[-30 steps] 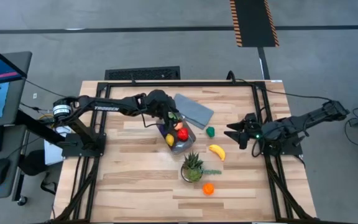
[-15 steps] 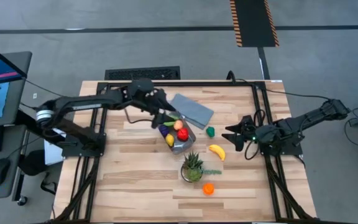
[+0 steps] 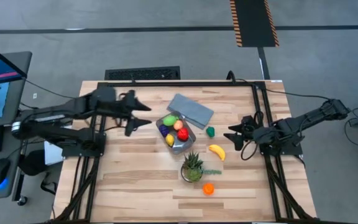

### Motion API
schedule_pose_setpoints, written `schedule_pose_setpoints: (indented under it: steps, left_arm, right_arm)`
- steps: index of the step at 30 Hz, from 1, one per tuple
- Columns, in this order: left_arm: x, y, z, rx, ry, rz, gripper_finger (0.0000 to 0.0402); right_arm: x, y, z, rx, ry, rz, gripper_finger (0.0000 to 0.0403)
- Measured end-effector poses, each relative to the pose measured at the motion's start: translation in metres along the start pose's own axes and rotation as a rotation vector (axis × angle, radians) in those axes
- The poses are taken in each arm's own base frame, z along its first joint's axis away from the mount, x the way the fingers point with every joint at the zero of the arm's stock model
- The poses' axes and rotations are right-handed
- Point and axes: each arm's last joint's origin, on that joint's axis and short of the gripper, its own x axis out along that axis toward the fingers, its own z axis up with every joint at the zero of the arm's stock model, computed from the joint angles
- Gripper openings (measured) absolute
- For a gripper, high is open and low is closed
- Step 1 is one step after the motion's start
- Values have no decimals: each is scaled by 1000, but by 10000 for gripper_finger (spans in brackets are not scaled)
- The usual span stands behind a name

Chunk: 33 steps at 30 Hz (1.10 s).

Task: Pick and placing Produce into tupperware
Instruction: Put the green bell pepper into the black bin

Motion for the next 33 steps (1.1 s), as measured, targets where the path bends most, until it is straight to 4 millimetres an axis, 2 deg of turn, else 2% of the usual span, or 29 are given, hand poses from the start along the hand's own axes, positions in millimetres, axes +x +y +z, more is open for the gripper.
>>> schedule_pose_setpoints:
  steps: [7,13,19,23,28,33]
  left_arm:
    - [-40,-12,-40,-123,-131,84,269]
    - [-59,-18,-63,-201,-252,90,269]
    - [-64,-22,-76,-230,-263,71,269]
    - [-64,-23,-78,-223,-251,66,269]
    - [-63,-24,-81,-228,-213,63,269]
    - [-63,-25,-82,-230,-203,54,269]
  right_arm:
    - [13,-9,-11,42,65,-182,301]
    - [35,-10,-18,115,123,-273,301]
    - [56,5,-13,79,147,-249,301]
    - [64,10,-9,22,154,-279,301]
    - [68,13,-7,-6,157,-278,301]
    - [69,13,-4,78,145,-266,301]
